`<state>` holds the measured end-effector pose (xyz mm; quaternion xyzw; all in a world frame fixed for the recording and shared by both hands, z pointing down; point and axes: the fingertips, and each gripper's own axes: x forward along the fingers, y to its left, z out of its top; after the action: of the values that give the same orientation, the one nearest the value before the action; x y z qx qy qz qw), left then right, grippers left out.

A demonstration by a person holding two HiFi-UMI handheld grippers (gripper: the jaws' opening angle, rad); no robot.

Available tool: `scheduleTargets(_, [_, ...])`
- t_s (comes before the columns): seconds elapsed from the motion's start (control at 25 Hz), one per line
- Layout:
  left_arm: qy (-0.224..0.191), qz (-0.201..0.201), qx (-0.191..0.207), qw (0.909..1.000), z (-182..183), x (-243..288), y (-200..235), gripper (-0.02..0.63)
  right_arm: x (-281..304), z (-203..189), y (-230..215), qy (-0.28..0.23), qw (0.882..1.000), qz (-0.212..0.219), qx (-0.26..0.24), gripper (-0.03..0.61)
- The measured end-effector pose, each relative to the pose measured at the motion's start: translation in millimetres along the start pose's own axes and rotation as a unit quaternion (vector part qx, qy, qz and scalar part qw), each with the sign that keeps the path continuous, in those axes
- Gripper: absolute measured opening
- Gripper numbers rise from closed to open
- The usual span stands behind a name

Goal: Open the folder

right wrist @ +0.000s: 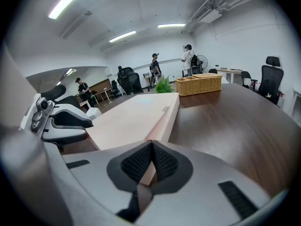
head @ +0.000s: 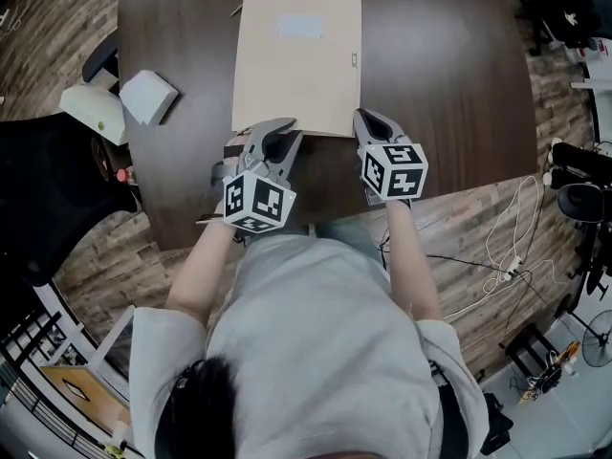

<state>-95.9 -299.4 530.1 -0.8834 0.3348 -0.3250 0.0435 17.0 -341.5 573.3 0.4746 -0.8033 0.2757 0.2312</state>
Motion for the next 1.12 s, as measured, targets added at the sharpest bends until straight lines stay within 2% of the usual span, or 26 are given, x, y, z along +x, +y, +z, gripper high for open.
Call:
scheduleTargets(0.08, [-0.032, 0.019, -0.063, 0.9973, 9, -6, 14, 0.024, 0, 0, 0, 0.003, 1.000, 0.002, -0.007, 0.011])
scheduleTargets(0.16, [-0.057, 0.033, -0.119, 0.9907, 19, -13, 27, 0.023, 1, 1, 1, 0.008, 1.000, -0.004, -0.029, 0.011])
scheduleTargets(0.28, [-0.074, 0.047, -0.147, 0.9852, 25, -24, 34, 0.023, 1, 1, 1, 0.011, 0.999, -0.009, -0.039, 0.011])
scheduleTargets(0.36, [-0.096, 0.066, -0.188, 0.9754, 29, -35, 43, 0.023, 0, 2, 1, 0.010, 0.999, -0.008, -0.039, 0.011])
scheduleTargets(0.44, [-0.121, 0.087, -0.232, 0.9612, 32, -48, 56, 0.023, -1, 3, 0, 0.008, 0.999, -0.009, -0.042, 0.011])
scheduleTargets(0.6, [-0.163, 0.123, -0.327, 0.9226, 27, -73, 78, 0.023, -2, 2, -3, 0.006, 0.999, -0.015, -0.047, 0.011])
scheduleTargets(0.8, [-0.206, 0.164, -0.443, 0.8572, 10, -103, 97, 0.023, -7, 6, -6, -0.002, 0.999, -0.026, -0.042, 0.011])
scheduleTargets(0.88, [-0.218, 0.183, -0.474, 0.8332, 0, -113, 102, 0.023, -8, 7, -6, -0.003, 0.999, -0.025, -0.042, 0.011])
scheduleTargets(1.04, [-0.227, 0.215, -0.514, 0.7990, -23, -130, 104, 0.023, -8, 2, -5, 0.007, 0.999, -0.017, -0.050, 0.012])
scheduleTargets(1.12, [-0.227, 0.231, -0.537, 0.7790, -37, -135, 104, 0.023, -7, -1, -3, 0.012, 0.998, -0.013, -0.055, 0.011])
